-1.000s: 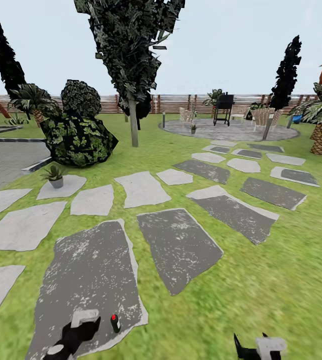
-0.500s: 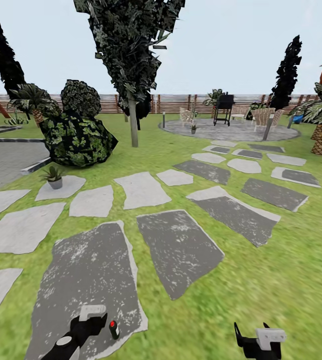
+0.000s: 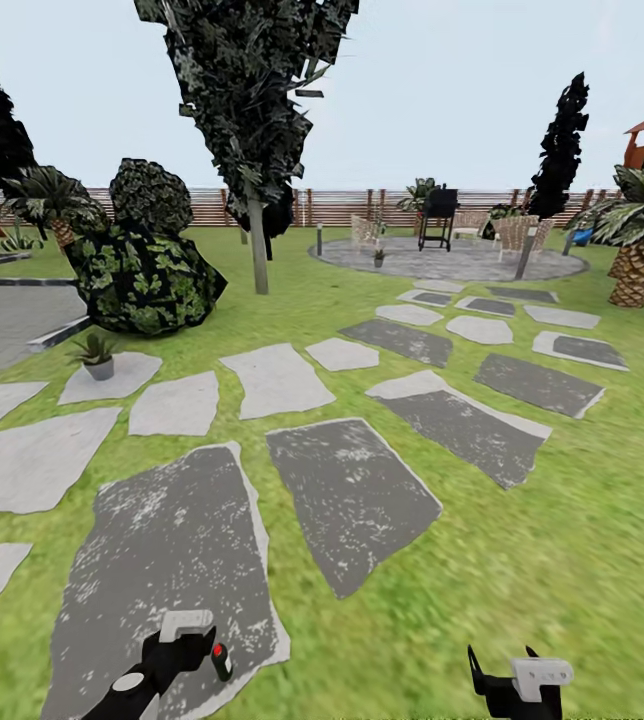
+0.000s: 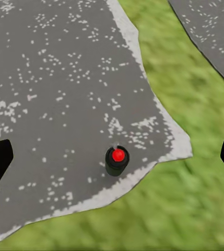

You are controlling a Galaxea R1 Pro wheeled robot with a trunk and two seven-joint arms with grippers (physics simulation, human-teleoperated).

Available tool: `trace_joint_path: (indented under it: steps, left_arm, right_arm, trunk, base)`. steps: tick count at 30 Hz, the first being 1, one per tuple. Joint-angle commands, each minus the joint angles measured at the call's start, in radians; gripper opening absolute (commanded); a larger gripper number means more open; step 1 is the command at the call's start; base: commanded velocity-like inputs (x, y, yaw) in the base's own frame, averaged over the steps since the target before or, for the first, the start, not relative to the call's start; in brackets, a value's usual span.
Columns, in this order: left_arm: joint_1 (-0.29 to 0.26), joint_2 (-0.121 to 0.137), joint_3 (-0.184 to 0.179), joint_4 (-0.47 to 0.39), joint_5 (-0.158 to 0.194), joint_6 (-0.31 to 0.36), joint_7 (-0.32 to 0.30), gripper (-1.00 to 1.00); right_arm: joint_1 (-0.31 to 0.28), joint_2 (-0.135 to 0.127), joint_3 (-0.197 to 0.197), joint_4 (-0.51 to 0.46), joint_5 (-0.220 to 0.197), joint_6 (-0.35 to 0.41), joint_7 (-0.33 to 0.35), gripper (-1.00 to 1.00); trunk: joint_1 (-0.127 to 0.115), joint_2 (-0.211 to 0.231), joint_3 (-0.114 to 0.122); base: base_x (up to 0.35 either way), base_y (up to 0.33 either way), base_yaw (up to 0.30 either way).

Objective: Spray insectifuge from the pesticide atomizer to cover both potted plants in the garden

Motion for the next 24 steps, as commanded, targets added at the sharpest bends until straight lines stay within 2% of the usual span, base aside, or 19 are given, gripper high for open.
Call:
trace_joint_path:
  steps: [1,5,9,20,22,24]
  left_arm:
    - [-0.001,-0.001,0.009,0.001,-0.006,-0.004,-0.007,1.0]
    - [-0.001,-0.001,0.011,0.004,-0.006,-0.036,-0.007,1.0]
    - [0.0,0.0,0.011,0.013,-0.007,-0.12,-0.007,1.0]
    - [-0.001,0.0,0.01,0.014,-0.007,-0.136,-0.007,1.0]
    - [-0.001,-0.001,0.011,0.015,-0.007,-0.136,-0.008,1.0]
    - [-0.001,-0.001,0.011,0.015,-0.007,-0.135,-0.008,1.0]
  right_arm:
    - [0.0,0.0,0.001,0.0,0.0,-0.003,-0.004,1.0]
    - [0.0,0.0,0.002,0.001,0.0,-0.003,-0.004,1.0]
    - [0.0,0.001,0.001,0.0,0.0,-0.002,-0.004,1.0]
    - [0.0,-0.001,-0.005,-0.002,-0.003,0.006,-0.005,1.0]
    - [-0.001,-0.004,-0.009,-0.019,-0.004,0.05,-0.005,1.0]
    - [-0.007,-0.006,-0.011,-0.09,-0.004,0.144,-0.005,1.0]
  trunk:
    - [0.004,-0.008,-0.004]
    - [0.019,-0.036,-0.017]
    - [0.034,-0.064,-0.031]
    - [0.077,-0.141,-0.081]
    - [0.084,-0.155,-0.091]
    - [0.092,-0.169,-0.1]
  base:
    - [0.0,0.0,-0.015]
    - [0.0,0.0,-0.007]
    - [0.0,0.0,-0.001]
    - [0.0,0.0,0.0]
    - [0.0,0.0,0.0]
    - [0.0,0.0,0.0]
